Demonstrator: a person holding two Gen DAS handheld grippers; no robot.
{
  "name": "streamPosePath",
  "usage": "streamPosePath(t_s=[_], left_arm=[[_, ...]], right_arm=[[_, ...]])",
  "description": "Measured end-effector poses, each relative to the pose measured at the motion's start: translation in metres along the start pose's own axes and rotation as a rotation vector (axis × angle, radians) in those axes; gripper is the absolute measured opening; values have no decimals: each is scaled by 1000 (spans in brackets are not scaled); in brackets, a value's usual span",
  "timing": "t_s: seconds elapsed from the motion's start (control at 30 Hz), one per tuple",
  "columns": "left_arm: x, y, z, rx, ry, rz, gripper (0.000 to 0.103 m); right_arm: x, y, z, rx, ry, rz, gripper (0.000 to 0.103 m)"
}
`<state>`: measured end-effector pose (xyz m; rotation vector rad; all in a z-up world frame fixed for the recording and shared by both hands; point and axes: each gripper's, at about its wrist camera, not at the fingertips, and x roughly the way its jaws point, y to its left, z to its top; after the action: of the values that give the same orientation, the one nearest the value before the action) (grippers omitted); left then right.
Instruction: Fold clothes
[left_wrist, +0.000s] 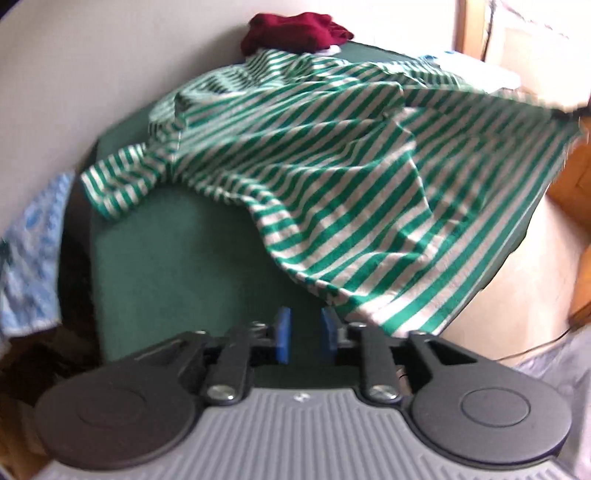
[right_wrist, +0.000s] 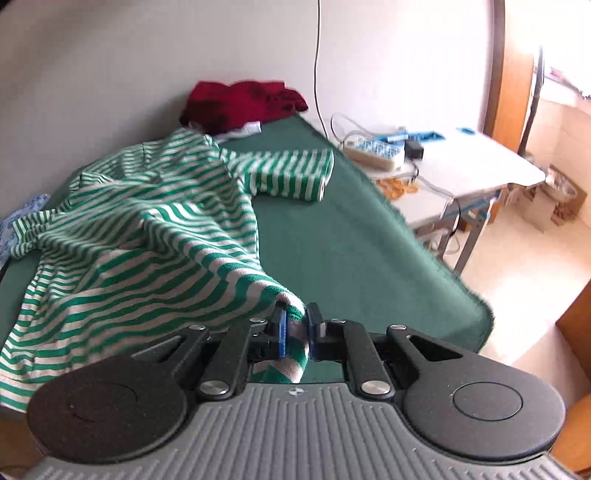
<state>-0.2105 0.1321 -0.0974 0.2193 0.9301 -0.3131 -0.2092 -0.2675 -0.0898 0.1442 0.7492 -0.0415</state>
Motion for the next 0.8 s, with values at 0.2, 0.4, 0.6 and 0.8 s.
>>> streamPosePath(t_s=[0.2,0.4,0.6,0.8], left_arm=[[15,4,-5,-240,31,-145,80],[31,-25,-10,-329,32,-101,54],[1,-30,0,-403,-42,-28,1],[-117,-40,15,-415,-309,39,1]], right_arm=[[10,2,-6,0,10,36,11],[11,-12,-3,3,27,88,11],[4,-20,6,46,10,190,12],[-35,-35,42,130,-77,399,12]])
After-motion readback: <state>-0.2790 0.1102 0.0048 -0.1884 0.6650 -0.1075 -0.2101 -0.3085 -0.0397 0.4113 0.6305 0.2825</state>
